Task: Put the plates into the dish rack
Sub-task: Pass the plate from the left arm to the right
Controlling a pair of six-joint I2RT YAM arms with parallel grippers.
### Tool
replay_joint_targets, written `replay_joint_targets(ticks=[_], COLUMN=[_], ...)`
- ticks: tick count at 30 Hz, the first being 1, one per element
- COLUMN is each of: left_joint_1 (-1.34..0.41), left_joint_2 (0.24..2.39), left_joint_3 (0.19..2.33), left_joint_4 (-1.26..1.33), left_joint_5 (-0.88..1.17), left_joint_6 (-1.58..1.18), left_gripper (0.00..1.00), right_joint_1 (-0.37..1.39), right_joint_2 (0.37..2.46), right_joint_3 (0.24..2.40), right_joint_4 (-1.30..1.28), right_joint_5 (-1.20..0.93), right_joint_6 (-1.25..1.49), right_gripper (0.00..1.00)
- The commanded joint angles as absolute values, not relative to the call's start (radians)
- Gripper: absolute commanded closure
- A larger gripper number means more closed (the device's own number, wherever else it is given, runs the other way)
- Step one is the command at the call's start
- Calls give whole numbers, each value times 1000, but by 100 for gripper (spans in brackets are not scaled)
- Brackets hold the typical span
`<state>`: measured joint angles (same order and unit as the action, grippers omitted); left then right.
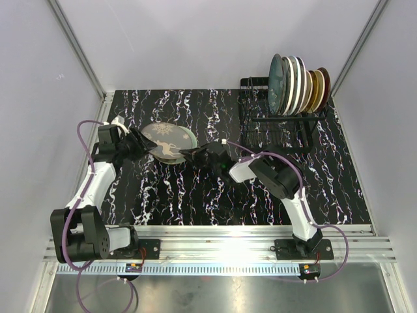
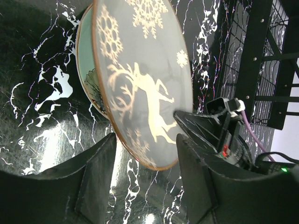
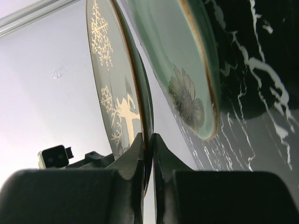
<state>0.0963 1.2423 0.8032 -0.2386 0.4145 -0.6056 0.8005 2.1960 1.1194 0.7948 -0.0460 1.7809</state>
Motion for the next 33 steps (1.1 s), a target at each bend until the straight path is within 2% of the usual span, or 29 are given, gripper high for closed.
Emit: replay_joint_targets(ticks=[1, 8, 17, 22, 33], left_joint_1=[94, 94, 107, 117, 155], left_joint_2=[1221, 1216, 1207, 1213, 1209], left_joint_3=[845, 854, 871, 885, 894], left_joint_4=[-227, -248, -255, -267, -281], left_joint_5=[422, 391, 383, 414, 430], left_joint_6=[-581, -565, -546, -531, -517], left_gripper=[43, 40, 32, 32, 22], right_joint_1=[815, 827, 867, 882, 882], right_joint_2=[2033, 1954, 1887, 1798, 1588], right_joint_3=[1121, 1085, 1003, 985, 948], right_joint_4=[988, 959, 882, 678, 360], right_joint_5=[-64, -100, -115, -106, -20], right_joint_6=[1792, 1741, 1675, 1525, 1292], right_gripper=[100, 100, 100, 100, 100])
